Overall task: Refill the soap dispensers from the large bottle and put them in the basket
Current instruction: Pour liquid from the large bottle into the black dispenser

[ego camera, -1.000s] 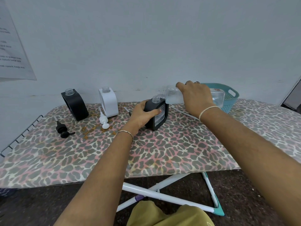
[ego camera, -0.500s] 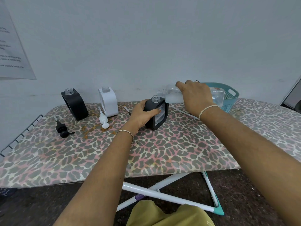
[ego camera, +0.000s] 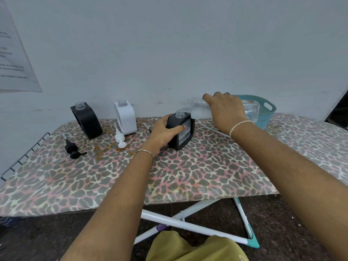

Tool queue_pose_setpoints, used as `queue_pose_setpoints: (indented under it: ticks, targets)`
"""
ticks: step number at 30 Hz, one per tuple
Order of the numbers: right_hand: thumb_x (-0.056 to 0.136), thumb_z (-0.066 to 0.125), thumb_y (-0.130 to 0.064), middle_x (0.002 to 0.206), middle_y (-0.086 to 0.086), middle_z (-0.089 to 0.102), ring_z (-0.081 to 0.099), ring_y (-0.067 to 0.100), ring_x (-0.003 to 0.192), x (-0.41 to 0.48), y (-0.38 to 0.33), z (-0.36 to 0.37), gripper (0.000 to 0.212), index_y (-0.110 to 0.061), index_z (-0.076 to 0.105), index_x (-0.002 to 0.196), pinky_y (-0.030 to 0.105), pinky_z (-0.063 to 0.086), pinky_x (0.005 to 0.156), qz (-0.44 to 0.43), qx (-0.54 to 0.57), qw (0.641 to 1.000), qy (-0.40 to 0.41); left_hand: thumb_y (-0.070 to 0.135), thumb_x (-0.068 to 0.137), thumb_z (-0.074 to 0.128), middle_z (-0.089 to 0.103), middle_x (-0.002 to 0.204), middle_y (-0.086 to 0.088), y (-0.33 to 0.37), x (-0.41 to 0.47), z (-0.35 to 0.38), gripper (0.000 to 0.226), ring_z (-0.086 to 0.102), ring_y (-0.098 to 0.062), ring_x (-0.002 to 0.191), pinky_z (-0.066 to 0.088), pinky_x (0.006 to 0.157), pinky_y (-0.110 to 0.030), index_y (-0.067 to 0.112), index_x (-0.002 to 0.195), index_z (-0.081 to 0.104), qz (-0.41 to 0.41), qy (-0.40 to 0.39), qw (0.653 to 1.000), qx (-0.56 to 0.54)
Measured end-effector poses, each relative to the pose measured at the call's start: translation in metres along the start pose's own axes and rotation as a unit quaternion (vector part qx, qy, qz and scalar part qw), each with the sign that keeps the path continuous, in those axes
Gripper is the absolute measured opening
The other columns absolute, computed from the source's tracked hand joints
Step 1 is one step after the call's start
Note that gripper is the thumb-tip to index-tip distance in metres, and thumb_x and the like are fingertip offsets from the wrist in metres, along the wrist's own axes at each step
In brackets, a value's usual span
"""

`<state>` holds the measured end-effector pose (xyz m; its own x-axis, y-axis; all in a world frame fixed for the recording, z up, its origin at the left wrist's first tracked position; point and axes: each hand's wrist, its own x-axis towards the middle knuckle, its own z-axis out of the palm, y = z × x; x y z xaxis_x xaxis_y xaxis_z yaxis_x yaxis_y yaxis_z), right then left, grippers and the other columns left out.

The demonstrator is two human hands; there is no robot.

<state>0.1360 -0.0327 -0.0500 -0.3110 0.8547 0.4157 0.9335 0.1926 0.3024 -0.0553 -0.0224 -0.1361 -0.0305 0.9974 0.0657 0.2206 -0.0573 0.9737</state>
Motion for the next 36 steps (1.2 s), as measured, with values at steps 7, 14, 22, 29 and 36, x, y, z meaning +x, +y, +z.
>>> queue_pose_setpoints:
  ticks: [7,14,22,29,36]
  targets:
    - [0.079,0.059,0.001,0.103,0.008,0.058,0.060,0.029,0.089,0.0002,0.0002,0.0008,0.052,-0.018,0.045,0.125,0.033,0.034,0.062,0.002,0.000,1.000,0.002,0.018,0.079,0.076,0.066,0.119,0.001,0.0015,-0.0024,0.0000,0.054,0.063,-0.015,0.107,0.051,0.093,-0.031,0.016,0.129,0.055,0.009,0.002,1.000,0.008]
    - [0.079,0.059,0.002,0.102,0.009,0.057,0.060,0.028,0.088,-0.0003,0.0002,-0.0008,0.051,-0.018,0.045,0.124,0.033,0.035,0.062,0.000,-0.001,1.000,0.003,0.018,0.079,0.077,0.066,0.119,0.001,0.0020,-0.0025,0.0000,0.055,0.063,-0.015,0.106,0.051,0.094,-0.032,0.016,0.129,0.055,0.008,0.000,1.000,0.011]
    - [0.079,0.059,0.002,0.101,0.008,0.057,0.060,0.027,0.086,-0.0003,0.0000,-0.0006,0.052,-0.018,0.045,0.124,0.032,0.035,0.061,-0.002,-0.002,1.000,0.003,0.020,0.078,0.078,0.066,0.119,0.002,0.0002,-0.0006,0.0000,0.058,0.063,-0.015,0.107,0.051,0.095,-0.033,0.017,0.130,0.054,0.003,-0.001,1.000,0.011]
    - [0.079,0.058,0.002,0.100,0.008,0.057,0.059,0.027,0.084,0.0000,-0.0001,0.0006,0.052,-0.018,0.044,0.125,0.032,0.036,0.062,-0.004,0.004,1.000,-0.001,0.019,0.078,0.078,0.066,0.118,0.003,0.0013,-0.0014,0.0003,0.056,0.064,-0.014,0.105,0.052,0.093,-0.032,0.017,0.129,0.055,0.004,0.002,1.000,0.005]
    - [0.080,0.057,0.002,0.102,0.008,0.057,0.059,0.028,0.086,-0.0004,-0.0001,0.0016,0.053,-0.018,0.043,0.127,0.033,0.037,0.063,0.000,0.005,1.000,-0.003,0.021,0.076,0.078,0.066,0.118,0.003,-0.0010,0.0005,-0.0002,0.059,0.064,-0.015,0.106,0.051,0.096,-0.037,0.018,0.130,0.054,-0.003,0.000,1.000,0.008]
